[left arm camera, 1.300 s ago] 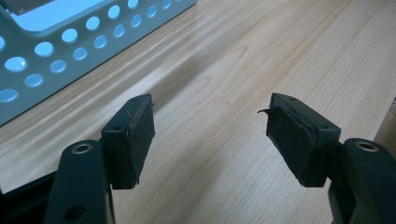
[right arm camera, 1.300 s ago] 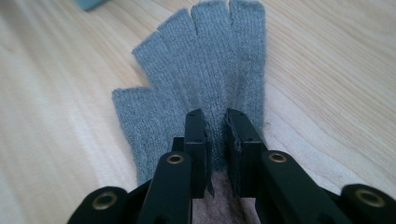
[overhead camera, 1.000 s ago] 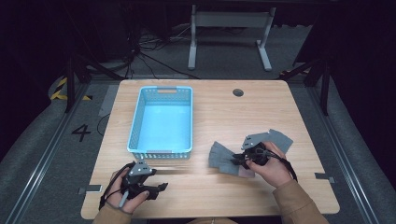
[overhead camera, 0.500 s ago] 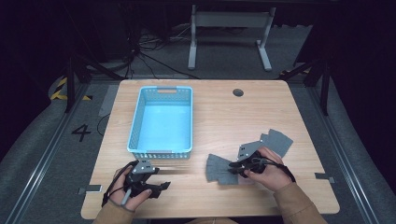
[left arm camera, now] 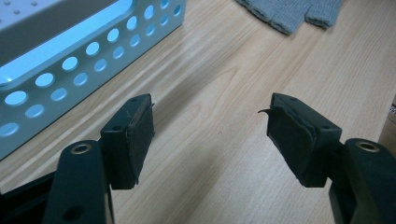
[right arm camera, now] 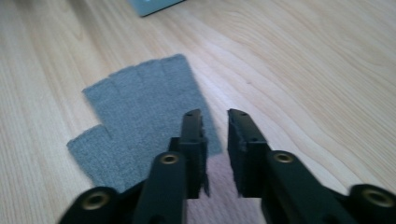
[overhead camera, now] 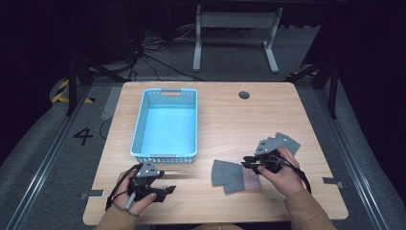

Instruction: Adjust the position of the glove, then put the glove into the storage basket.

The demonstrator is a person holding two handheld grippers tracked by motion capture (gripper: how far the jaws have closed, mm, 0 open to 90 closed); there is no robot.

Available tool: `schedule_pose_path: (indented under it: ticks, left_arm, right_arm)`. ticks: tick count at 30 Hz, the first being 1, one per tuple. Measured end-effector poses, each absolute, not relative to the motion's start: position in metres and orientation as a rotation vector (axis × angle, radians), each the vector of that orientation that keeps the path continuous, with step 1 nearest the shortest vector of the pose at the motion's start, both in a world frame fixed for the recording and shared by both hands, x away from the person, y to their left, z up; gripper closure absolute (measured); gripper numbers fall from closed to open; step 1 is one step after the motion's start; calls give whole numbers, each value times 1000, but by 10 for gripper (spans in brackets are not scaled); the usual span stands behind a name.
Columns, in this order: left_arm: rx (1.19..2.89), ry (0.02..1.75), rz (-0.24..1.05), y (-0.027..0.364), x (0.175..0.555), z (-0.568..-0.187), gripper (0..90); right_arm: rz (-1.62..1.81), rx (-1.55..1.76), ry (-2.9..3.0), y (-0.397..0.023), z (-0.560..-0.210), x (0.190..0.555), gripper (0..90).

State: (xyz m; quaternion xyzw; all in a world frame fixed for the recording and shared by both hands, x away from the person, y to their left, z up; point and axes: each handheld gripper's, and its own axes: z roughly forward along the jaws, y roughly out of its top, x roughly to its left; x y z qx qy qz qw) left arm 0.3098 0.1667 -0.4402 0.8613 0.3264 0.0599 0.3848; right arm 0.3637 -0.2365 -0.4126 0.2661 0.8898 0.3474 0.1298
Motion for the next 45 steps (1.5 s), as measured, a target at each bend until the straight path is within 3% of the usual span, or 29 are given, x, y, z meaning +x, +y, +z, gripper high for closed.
schedule_pose_path:
  ticks: [2,4,21,45]
  left_arm:
    - [2197,833,154,166,311,-441,327]
    - [2198,834,155,166,311,-441,327]
    - [2187,851,160,170,307,-441,327]
    - [2187,851,159,171,305,-441,323]
  right_arm:
    - [991,810,2571,-241,-409,364,894]
    - [995,843,2549,-244,-407,364,899]
    - [953,1166,2430,-269,-407,374,900]
    - [785,1267,2458,-278,-436,390,900]
